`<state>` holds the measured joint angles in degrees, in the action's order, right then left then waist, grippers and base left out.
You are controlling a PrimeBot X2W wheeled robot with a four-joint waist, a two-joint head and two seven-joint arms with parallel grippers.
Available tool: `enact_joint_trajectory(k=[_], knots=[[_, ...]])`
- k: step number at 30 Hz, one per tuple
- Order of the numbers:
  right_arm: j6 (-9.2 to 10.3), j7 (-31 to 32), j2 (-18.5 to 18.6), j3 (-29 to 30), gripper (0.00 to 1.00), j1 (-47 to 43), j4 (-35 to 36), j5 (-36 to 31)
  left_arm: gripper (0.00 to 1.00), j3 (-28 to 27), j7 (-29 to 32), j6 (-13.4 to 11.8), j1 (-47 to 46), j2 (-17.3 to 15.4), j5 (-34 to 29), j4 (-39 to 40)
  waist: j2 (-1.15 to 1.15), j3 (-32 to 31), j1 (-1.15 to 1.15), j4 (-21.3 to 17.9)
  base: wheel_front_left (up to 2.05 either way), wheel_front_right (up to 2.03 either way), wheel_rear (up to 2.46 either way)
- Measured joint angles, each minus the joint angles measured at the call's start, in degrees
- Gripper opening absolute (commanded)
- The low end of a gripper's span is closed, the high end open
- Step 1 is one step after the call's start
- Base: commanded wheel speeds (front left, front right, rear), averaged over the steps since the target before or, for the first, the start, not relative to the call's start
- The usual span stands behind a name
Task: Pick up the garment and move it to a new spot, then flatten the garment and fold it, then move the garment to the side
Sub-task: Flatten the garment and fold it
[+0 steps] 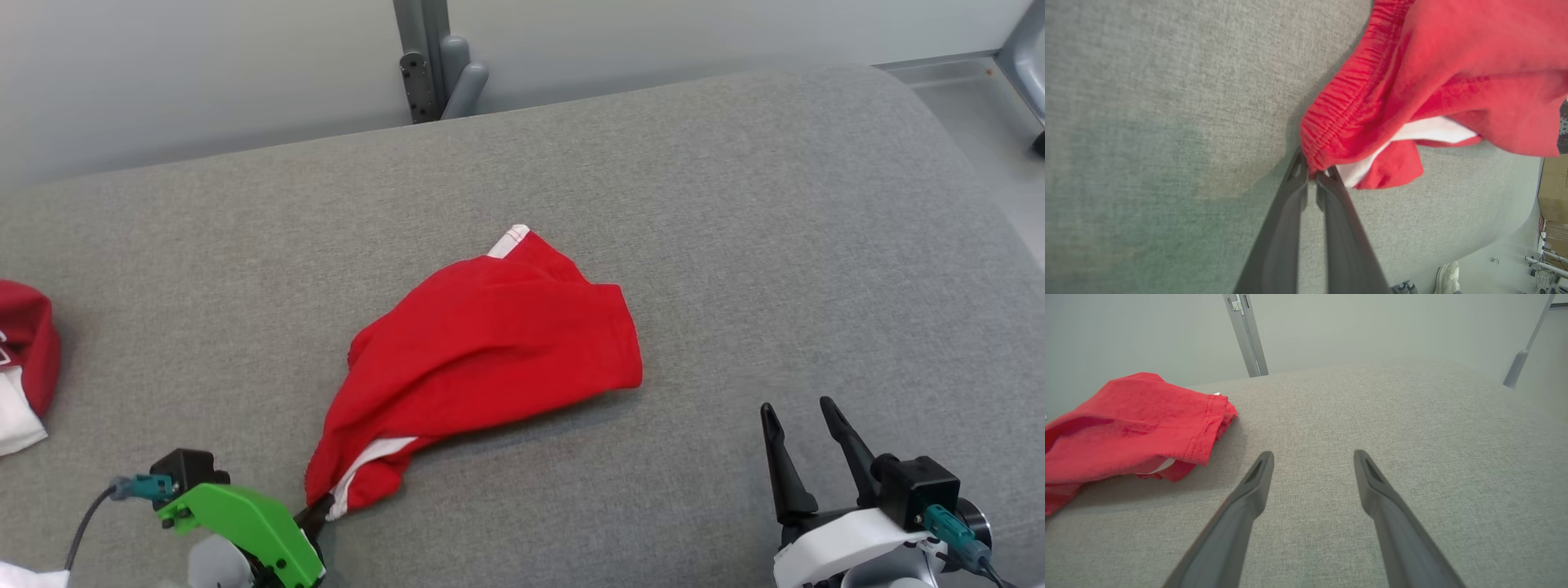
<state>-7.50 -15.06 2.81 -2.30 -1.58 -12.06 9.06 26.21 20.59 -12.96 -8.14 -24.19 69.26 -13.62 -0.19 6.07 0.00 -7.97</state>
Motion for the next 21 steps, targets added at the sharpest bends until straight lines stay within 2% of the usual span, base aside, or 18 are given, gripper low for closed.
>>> enact_joint_trajectory(k=[2,10,11,13,17,19,21], knots=[[0.00,0.0,0.0,-0.1,1.00,0.1,0.0,-0.2,0.00,0.2,-1.1,1.2,2.0,0.2,0.0,1.8,0.00,0.1,0.00,0.8,0.00,0.00,0.00],[0.00,0.0,0.0,-0.3,1.00,0.2,-0.1,-1.1,0.00,0.0,-4.3,3.5,4.9,0.4,-0.3,5.1,0.00,0.2,0.00,3.5,0.00,0.00,0.00],[0.00,0.0,0.0,-0.3,1.00,0.2,-0.1,-1.2,0.20,0.0,-4.9,3.7,5.2,0.4,-0.4,5.4,0.00,0.1,0.00,3.6,0.00,0.00,0.00],[0.00,0.0,0.0,-0.4,1.00,0.2,-0.2,-1.3,1.00,0.0,-6.0,4.0,5.3,0.1,-1.3,5.8,0.00,0.0,0.00,3.8,0.00,0.00,0.00],[0.00,0.0,0.0,-0.6,1.00,0.2,-0.3,-1.6,1.00,-0.7,-7.5,4.8,6.2,-0.5,-1.4,6.8,0.00,-0.3,0.00,3.5,0.00,0.00,0.00],[0.00,0.0,0.0,-0.7,1.00,0.2,-0.3,-1.6,1.00,-0.7,-8.7,4.4,6.6,-2.5,-3.5,8.1,0.00,-0.4,0.00,3.0,0.00,0.00,0.00],[0.00,0.0,0.0,-0.6,1.00,0.2,-0.3,-1.6,1.00,-0.3,-10.2,2.4,6.9,-5.8,-8.4,9.6,0.00,-0.5,0.00,2.4,0.00,0.00,0.00]])
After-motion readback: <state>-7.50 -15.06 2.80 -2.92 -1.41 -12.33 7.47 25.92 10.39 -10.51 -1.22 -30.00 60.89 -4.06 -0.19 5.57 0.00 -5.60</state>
